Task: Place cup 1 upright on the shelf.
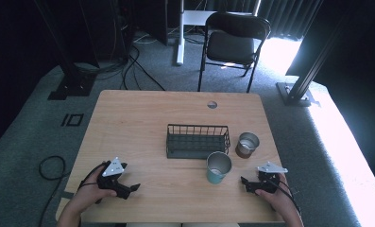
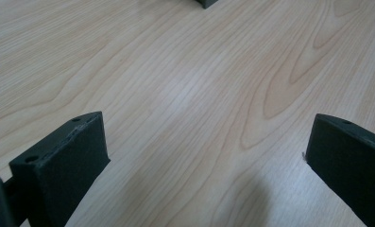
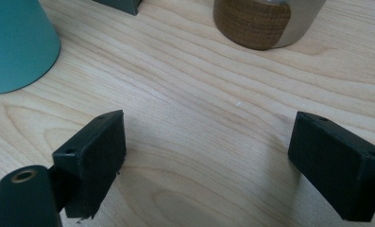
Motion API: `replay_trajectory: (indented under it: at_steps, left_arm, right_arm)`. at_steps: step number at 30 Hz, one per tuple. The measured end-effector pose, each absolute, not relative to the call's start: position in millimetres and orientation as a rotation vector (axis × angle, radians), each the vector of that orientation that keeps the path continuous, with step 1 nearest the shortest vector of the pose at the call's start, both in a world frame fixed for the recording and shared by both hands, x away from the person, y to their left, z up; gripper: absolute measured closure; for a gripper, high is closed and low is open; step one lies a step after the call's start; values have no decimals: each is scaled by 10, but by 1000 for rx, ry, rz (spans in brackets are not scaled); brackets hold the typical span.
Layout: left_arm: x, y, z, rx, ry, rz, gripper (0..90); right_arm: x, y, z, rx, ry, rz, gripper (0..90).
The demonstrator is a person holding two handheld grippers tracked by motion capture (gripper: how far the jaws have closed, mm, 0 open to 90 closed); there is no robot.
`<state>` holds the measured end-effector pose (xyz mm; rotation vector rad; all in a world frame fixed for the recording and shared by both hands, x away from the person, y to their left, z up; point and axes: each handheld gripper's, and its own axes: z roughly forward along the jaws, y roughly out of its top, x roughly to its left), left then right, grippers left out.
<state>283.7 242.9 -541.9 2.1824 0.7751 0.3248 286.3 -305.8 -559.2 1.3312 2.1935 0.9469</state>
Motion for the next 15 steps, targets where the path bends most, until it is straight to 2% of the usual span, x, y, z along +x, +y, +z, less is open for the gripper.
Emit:
replay_trajectory:
  at_steps: [15]
  left_arm:
    - [2906, 2187, -5365, 2185, 721, 301, 4]
  right_arm:
    - [2863, -3058, -5591, 1331, 2194, 946, 115]
